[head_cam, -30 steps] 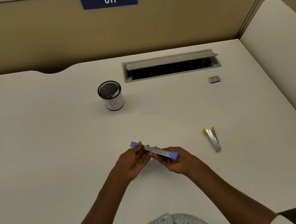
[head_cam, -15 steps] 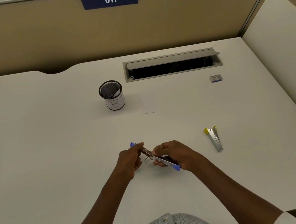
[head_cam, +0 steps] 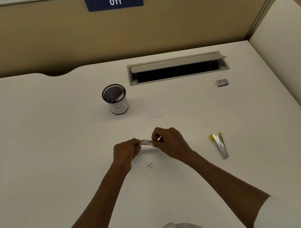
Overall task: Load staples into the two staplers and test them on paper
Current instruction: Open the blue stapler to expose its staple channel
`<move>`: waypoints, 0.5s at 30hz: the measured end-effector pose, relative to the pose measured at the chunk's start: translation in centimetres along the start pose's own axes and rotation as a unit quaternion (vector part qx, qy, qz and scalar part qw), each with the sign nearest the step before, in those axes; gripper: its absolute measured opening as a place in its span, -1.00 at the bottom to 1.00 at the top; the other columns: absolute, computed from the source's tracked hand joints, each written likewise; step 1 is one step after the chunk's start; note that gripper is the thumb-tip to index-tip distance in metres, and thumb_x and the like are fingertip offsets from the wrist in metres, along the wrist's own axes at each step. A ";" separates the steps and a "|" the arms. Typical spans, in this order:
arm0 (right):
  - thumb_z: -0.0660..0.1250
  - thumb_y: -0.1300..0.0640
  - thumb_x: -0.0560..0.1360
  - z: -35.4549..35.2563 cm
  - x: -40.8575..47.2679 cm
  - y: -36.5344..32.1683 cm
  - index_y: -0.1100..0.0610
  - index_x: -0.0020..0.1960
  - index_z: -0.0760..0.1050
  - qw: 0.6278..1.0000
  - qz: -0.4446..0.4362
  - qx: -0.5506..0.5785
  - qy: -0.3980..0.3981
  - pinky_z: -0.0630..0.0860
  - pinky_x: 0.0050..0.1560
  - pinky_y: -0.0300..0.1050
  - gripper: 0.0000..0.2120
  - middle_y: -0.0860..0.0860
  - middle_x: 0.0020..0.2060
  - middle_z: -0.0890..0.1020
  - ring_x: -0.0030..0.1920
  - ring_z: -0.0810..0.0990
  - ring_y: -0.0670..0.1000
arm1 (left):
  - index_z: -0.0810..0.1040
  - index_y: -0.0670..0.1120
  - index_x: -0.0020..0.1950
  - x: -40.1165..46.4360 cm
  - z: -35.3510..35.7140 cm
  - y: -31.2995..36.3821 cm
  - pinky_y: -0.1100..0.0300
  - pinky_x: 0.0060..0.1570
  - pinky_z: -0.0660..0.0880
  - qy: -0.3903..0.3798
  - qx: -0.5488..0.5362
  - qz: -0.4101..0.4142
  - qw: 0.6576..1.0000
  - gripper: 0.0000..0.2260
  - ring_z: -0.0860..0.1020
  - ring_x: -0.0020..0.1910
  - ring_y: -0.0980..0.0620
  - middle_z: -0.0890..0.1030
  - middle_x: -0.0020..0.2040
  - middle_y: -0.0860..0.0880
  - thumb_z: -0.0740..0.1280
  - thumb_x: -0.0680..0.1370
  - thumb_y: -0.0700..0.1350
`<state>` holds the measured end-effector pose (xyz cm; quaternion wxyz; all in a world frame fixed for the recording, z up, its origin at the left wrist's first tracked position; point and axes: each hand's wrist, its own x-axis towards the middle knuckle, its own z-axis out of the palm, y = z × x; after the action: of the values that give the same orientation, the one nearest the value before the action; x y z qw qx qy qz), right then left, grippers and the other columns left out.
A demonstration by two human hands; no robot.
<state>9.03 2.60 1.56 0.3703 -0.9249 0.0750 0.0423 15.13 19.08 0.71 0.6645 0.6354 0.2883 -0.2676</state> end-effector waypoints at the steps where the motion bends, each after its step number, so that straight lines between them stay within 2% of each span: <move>1: 0.38 0.12 0.42 0.0 0.3 0.1 -0.01 -0.12 0.47 1.000 -0.015 -0.022 0.002 0.51 -0.17 -0.03 -0.90 -0.08 -0.23 0.65 -0.23 0.57 0.02 | 0.64 -0.33 -0.10 0.2 0.1 0.1 0.22 -0.17 0.59 0.005 0.010 0.008 1.000 -0.91 0.56 -0.33 -0.01 0.60 -0.22 -0.20 0.43 0.46 -0.31; 3: 0.34 0.13 0.47 0.2 0.9 0.3 0.02 -0.07 0.47 0.997 -0.038 -0.064 -0.001 0.50 -0.15 0.00 -0.93 -0.03 -0.24 0.65 -0.19 0.55 0.07 | 0.63 -0.27 -0.16 0.7 0.1 -0.1 0.16 -0.07 0.57 0.008 0.038 0.023 0.999 -0.97 0.56 -0.29 -0.02 0.60 -0.20 -0.18 0.42 0.47 -0.30; 5: 0.31 0.13 0.50 0.6 1.3 0.6 0.05 -0.03 0.47 0.994 -0.053 -0.099 -0.011 0.50 -0.13 0.04 -0.94 0.01 -0.22 0.64 -0.16 0.55 0.09 | 0.61 -0.15 -0.20 1.1 0.0 -0.4 0.13 -0.03 0.53 0.011 0.096 0.039 0.995 -0.93 0.54 -0.21 -0.03 0.59 -0.20 -0.12 0.42 0.49 -0.23; 7: 0.27 0.14 0.53 1.0 1.5 0.9 0.07 0.00 0.47 0.989 -0.068 -0.127 -0.019 0.49 -0.14 0.07 -0.94 0.06 -0.21 0.63 -0.15 0.54 0.11 | 0.55 -0.09 -0.35 1.4 -0.2 -0.8 0.15 -0.16 0.43 0.047 0.206 0.082 0.974 -0.79 0.47 -0.30 -0.01 0.54 -0.35 -0.05 0.44 0.46 -0.09; 9: 0.24 0.14 0.54 1.5 1.5 1.2 0.07 0.02 0.47 0.986 -0.079 -0.144 -0.021 0.48 -0.15 0.09 -0.93 0.08 -0.21 0.60 -0.15 0.52 0.12 | 0.53 -0.16 -0.40 1.4 -0.5 -1.1 0.15 -0.23 0.34 0.082 0.256 0.109 0.957 -0.69 0.40 -0.37 -0.03 0.48 -0.44 -0.05 0.45 0.42 0.00; 12: 0.23 0.15 0.55 2.1 1.2 1.5 0.07 0.02 0.47 0.985 -0.089 -0.145 -0.014 0.48 -0.18 0.08 -0.93 0.08 -0.23 0.58 -0.17 0.52 0.11 | 0.61 -0.26 -0.28 1.3 -0.8 -1.3 0.14 -0.25 0.41 0.110 0.285 0.128 0.944 -0.67 0.49 -0.34 -0.11 0.57 -0.39 -0.15 0.50 0.38 0.03; 15: 0.23 0.15 0.57 2.5 0.7 1.9 0.09 0.02 0.48 0.985 -0.097 -0.143 -0.013 0.49 -0.20 0.09 -0.92 0.08 -0.24 0.57 -0.17 0.51 0.11 | 0.64 -0.21 -0.29 1.2 -1.2 -1.4 0.06 -0.18 0.54 0.123 0.319 0.147 0.928 -0.68 0.63 -0.21 -0.13 0.67 -0.32 -0.16 0.54 0.35 0.06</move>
<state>9.36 2.88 -1.66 0.2374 -0.9706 -0.0262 0.0282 14.90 20.19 -1.13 0.4182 0.8770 0.1706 -0.1641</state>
